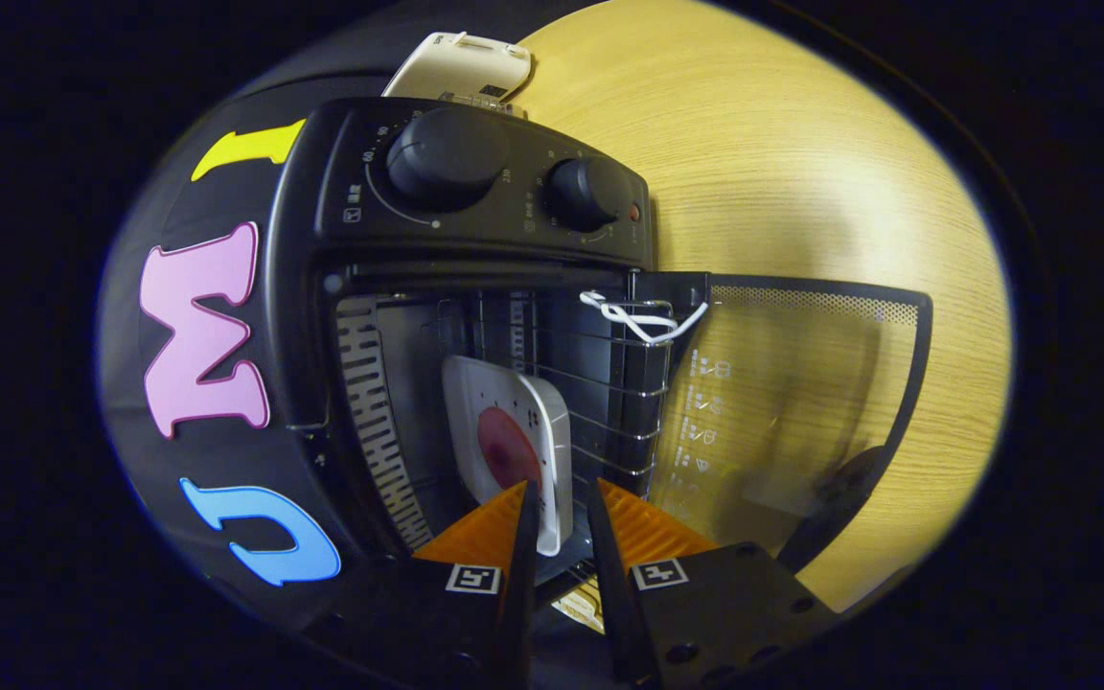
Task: Open the toaster oven, put the food inside, and close the toaster oven door.
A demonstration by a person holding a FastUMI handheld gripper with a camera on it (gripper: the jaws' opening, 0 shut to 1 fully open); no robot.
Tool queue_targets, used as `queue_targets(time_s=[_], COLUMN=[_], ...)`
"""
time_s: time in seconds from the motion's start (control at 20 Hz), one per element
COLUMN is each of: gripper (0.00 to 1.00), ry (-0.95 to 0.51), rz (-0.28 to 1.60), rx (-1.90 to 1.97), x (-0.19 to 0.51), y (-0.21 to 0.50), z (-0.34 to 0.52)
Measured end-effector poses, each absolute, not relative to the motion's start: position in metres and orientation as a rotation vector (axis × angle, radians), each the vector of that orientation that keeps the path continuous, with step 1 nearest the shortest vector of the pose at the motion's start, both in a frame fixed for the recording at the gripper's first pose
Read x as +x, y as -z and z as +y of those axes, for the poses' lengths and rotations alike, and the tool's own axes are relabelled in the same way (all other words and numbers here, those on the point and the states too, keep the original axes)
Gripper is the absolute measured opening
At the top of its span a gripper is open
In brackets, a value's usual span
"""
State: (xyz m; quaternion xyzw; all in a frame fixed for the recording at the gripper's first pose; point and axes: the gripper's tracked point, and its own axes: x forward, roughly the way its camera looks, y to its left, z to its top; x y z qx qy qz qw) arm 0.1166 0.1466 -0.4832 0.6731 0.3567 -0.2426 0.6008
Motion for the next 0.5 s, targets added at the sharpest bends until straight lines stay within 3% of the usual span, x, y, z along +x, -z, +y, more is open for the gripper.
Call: queue_targets(time_s=[0.5], gripper=[0.35], ry=[0.267], rz=[0.866], rx=[1.348], x=[0.054], y=[0.384], z=[0.129])
